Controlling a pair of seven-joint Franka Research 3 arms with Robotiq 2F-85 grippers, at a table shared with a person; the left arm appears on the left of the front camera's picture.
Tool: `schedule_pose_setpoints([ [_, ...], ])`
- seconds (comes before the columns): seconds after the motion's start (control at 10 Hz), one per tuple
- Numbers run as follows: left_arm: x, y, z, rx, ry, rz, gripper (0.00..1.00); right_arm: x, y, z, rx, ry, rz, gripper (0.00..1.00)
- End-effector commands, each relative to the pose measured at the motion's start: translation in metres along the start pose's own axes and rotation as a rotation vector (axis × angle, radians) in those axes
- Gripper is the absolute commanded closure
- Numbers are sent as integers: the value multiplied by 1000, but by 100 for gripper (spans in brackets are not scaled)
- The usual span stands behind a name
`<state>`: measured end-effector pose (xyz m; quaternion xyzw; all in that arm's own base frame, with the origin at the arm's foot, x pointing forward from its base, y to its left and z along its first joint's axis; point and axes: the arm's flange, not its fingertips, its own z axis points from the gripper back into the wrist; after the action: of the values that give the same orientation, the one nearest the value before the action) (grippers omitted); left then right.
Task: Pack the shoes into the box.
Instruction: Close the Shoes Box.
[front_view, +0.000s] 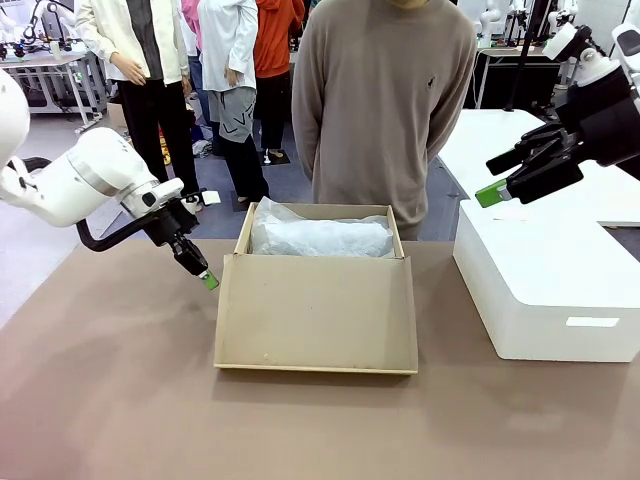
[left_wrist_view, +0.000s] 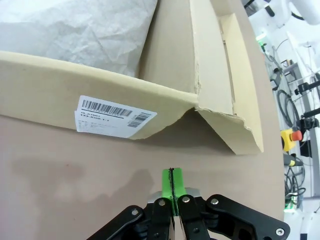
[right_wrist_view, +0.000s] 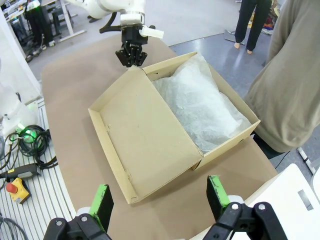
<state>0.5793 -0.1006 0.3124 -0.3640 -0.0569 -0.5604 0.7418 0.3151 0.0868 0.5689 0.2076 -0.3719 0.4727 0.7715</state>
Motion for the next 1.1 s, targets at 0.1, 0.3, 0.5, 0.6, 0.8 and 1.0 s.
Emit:
schedule_pose_setpoints([
  [0.1,8,4,-13,-27,-35,-12,100,0,-3,-2,18,-26,18,0],
  [0.3,7,6,-23,-64,-44,-11,100,0,-3,-2,18,-26,18,0],
  [0.5,7,6,-30,-100,-50,-6,100,0,-3,-2,18,-26,18,0],
  [0.6,9,6,-33,-117,-54,-5,100,0,-3,-2,18,-26,18,0],
  [0.8,11,6,-38,-169,-61,1,100,0,-3,-2,18,-26,18,0],
  [1.0,12,6,-42,-224,-72,-4,100,0,-3,-2,18,-26,18,0],
])
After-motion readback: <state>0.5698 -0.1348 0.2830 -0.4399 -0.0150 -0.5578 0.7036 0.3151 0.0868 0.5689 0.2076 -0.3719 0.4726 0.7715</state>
